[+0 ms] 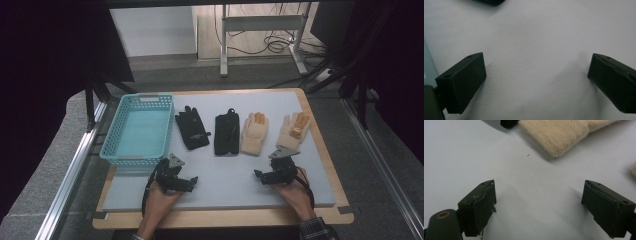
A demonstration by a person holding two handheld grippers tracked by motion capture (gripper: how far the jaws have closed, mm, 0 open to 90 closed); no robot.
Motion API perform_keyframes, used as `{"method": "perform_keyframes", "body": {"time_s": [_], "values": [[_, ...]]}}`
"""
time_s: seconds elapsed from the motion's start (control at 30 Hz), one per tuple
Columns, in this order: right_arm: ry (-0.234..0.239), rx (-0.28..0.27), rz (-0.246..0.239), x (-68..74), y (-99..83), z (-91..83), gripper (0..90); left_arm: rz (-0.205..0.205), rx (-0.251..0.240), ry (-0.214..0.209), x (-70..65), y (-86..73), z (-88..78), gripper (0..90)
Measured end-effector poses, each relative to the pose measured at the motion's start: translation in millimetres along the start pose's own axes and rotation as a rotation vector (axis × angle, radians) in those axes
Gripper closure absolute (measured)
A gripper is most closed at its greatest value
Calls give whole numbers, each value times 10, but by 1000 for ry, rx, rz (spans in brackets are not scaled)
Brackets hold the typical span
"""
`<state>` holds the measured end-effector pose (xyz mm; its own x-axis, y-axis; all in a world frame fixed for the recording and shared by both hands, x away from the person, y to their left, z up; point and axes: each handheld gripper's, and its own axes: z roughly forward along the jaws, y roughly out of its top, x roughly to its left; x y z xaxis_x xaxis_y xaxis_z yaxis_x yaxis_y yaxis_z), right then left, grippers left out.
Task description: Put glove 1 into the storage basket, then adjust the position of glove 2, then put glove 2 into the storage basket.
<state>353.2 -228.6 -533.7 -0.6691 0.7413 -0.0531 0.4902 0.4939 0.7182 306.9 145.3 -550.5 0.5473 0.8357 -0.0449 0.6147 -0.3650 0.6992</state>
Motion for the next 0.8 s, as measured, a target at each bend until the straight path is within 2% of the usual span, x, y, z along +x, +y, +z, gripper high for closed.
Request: {"method": "perform_keyframes", "body": {"time_s": [0.5, 0.8], "values": [[-1, -3, 15, -1, 4, -12, 141, 1, -3, 2, -3, -2, -2, 24], [25, -7, 25, -5, 56, -50, 165, -1, -3, 2, -2, -3, -2, 24]]}}
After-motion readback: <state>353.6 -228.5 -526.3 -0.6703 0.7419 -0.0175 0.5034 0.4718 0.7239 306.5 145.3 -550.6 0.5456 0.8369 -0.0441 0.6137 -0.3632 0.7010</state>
